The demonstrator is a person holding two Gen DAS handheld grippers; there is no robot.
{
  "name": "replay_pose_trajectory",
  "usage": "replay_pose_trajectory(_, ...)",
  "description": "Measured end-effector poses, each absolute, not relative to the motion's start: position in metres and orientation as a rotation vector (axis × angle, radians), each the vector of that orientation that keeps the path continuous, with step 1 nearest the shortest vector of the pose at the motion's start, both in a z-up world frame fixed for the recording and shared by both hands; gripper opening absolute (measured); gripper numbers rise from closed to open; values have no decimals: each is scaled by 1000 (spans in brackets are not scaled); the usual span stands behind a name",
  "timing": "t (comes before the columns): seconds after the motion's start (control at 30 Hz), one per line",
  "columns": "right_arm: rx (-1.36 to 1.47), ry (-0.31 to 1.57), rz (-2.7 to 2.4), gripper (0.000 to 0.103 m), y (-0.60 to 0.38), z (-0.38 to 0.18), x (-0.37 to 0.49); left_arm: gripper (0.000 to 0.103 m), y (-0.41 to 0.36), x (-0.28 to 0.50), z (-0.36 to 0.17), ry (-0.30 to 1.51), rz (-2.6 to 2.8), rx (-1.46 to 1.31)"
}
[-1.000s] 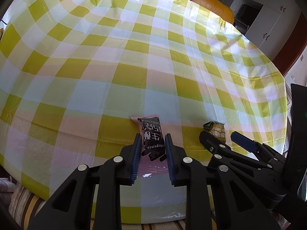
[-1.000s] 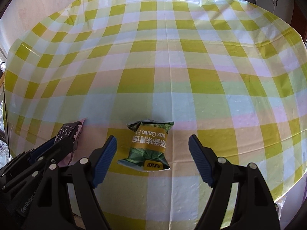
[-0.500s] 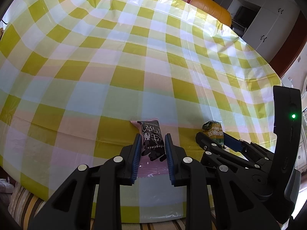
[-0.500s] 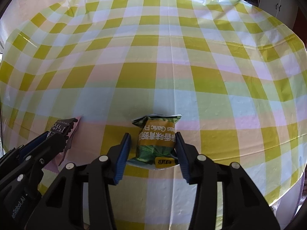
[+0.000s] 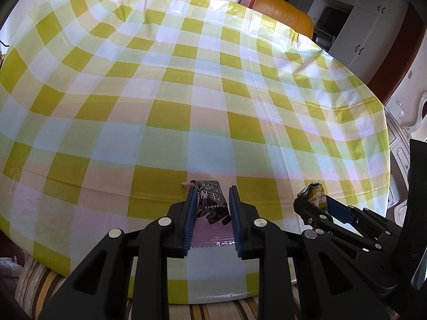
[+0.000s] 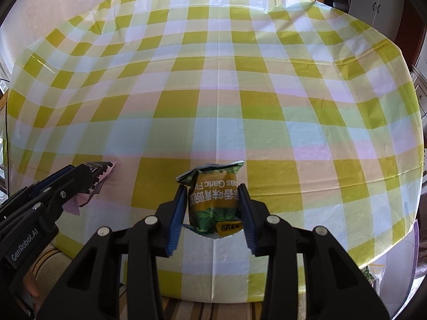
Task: Organize snacks
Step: 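Grasp the pink-black chocolate bar with left tool while right tool grasps the green garlic packet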
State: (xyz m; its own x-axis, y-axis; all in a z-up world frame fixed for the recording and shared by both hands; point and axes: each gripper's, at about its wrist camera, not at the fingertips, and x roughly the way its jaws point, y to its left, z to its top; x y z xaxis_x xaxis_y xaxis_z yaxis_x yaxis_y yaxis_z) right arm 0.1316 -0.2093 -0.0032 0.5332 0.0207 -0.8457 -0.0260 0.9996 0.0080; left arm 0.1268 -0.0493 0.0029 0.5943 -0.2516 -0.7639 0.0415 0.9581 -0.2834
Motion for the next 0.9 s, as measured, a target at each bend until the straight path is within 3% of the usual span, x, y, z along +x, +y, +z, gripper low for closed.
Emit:
replay_pose_trajectory(0.03,-4,1005,25,39,-212,-1,128,22,-51,125,4,919,-176,-243)
replay_pose_trajectory(0.13,7,1000,14,39,-222,4,118,3,-56,121,8,920,-197,-238)
replay_pose_trajectory(0.5,45,986,-35,39,-258,15,86,5,-56,112,8,945,-228,-284)
replay_pose_trajectory(0.57,51,973,-41,38,-264,19,78,15,-48,111,4,972,-228,-321)
replay_pose_trajectory(0.63,60,964,-48,38,-273,23,70,47,-44,111,0,996,-221,-334)
replay_pose_trajectory(0.67,67,961,-51,39,-278,24,67,54,-42,110,-1,1000,-223,-337)
replay_pose_trajectory(0.9,126,943,-94,38,-322,28,41,53,-51,117,-10,1065,-223,-287)
